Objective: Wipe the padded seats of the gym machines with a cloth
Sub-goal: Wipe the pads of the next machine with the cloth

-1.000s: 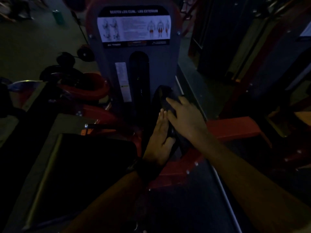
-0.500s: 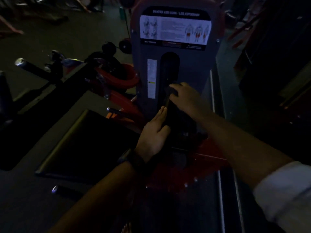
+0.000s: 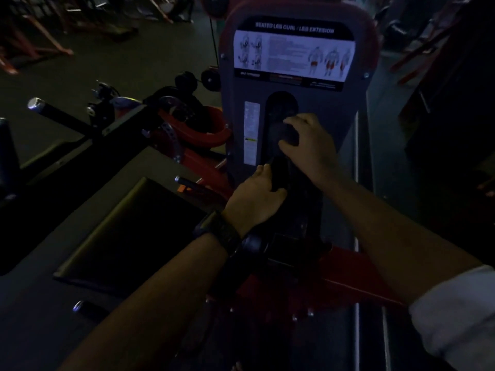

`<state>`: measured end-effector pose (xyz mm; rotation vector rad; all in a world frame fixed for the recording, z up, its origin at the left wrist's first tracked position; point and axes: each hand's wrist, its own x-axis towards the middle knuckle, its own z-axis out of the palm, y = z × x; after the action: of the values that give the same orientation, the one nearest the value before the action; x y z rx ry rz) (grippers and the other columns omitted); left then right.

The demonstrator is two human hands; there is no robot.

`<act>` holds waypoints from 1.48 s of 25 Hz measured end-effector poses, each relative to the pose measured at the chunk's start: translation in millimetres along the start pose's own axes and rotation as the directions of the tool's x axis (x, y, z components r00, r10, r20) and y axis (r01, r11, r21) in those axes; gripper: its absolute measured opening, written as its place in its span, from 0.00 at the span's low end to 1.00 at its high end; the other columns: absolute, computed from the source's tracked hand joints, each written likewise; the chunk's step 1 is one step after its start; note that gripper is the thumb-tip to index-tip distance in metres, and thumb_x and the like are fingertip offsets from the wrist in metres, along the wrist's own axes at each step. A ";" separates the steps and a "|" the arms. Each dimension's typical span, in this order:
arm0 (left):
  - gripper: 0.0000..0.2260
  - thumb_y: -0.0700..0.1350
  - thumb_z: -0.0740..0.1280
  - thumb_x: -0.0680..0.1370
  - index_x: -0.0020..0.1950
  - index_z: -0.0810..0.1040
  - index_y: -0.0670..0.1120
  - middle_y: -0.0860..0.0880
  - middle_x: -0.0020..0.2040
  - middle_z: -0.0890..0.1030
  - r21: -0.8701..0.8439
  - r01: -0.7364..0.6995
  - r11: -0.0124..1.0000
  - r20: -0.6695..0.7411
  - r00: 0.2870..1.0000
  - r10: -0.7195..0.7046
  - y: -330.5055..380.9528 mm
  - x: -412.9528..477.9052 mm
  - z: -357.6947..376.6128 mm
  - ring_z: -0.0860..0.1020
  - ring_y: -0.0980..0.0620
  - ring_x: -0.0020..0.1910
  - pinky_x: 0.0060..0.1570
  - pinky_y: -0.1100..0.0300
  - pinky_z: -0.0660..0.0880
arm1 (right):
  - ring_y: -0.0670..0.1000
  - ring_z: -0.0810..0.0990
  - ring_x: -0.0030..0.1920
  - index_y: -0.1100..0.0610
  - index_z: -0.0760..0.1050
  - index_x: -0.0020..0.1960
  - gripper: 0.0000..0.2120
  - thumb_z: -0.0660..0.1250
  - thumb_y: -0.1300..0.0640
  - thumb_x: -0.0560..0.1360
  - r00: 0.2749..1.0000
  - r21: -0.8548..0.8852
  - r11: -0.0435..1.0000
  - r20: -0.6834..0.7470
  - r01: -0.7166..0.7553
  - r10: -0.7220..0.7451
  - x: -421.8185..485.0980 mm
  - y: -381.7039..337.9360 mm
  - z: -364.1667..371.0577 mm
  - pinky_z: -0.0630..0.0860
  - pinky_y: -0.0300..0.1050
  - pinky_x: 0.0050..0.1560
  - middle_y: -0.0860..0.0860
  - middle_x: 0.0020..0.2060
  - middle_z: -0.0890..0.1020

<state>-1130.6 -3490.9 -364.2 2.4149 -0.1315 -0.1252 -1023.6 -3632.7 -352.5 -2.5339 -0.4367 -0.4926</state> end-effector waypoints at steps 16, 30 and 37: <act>0.33 0.52 0.52 0.84 0.82 0.40 0.39 0.40 0.83 0.43 0.410 0.346 0.844 -0.147 0.938 -0.313 45.2 50.4 39.8 0.42 0.45 0.82 0.81 0.50 0.45 | 0.36 0.75 0.61 0.52 0.76 0.69 0.23 0.62 0.63 0.75 0.920 0.698 0.703 0.353 -0.136 -0.172 21.8 77.8 54.5 0.73 0.42 0.66 0.49 0.67 0.76; 0.42 0.60 0.52 0.74 0.83 0.46 0.40 0.40 0.83 0.50 0.546 0.501 0.672 -0.333 0.865 -0.374 68.6 70.2 56.9 0.48 0.48 0.82 0.80 0.52 0.49 | 0.52 0.62 0.78 0.51 0.63 0.79 0.32 0.65 0.64 0.76 0.781 0.798 0.531 0.128 0.285 -0.611 22.7 125.1 103.4 0.67 0.51 0.74 0.53 0.76 0.65; 0.43 0.62 0.56 0.74 0.82 0.53 0.38 0.39 0.81 0.58 0.583 0.533 0.613 -0.357 0.846 -0.396 70.9 73.8 57.3 0.57 0.45 0.80 0.76 0.54 0.52 | 0.57 0.73 0.71 0.50 0.71 0.74 0.23 0.60 0.56 0.80 0.914 0.672 0.703 0.094 0.235 -0.395 15.7 123.7 138.4 0.74 0.56 0.66 0.56 0.71 0.74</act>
<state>-1069.1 -3590.8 -364.1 3.1145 0.6841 -0.0857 -925.4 -3655.2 -509.2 -1.8299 -0.9663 -0.1119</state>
